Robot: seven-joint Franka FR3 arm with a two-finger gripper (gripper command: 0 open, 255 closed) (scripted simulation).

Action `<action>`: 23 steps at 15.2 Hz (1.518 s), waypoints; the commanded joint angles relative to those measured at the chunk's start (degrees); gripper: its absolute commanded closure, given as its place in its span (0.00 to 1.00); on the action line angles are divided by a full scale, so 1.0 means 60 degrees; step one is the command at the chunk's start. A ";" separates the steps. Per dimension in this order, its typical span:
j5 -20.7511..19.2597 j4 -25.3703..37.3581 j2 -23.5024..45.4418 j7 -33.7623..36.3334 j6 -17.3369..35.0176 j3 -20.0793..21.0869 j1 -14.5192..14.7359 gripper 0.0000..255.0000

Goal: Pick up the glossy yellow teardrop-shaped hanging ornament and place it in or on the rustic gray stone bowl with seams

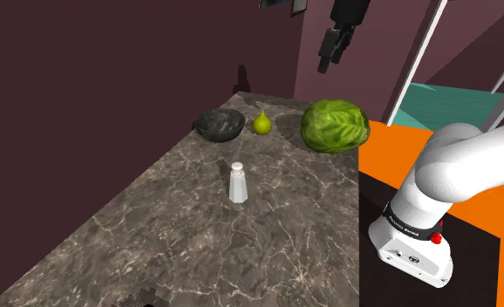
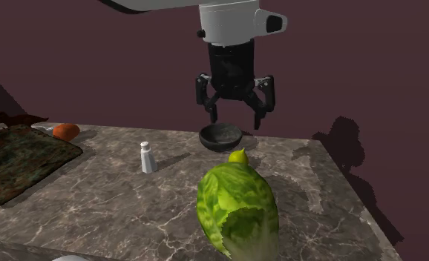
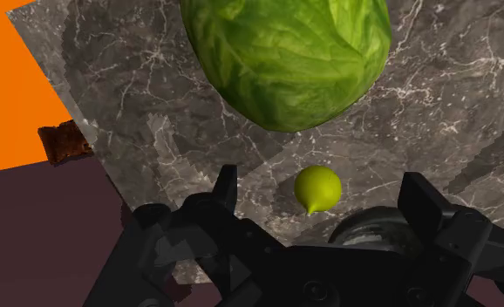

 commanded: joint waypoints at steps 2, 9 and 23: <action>0.0056 -0.0195 0.0131 0.0061 0.0361 0.0016 0.0010 0.00; 0.0451 -0.1172 0.1466 0.0428 0.2931 0.0147 0.0104 0.00; 0.1163 -0.1253 0.5220 0.0769 0.7226 0.0372 0.0367 0.00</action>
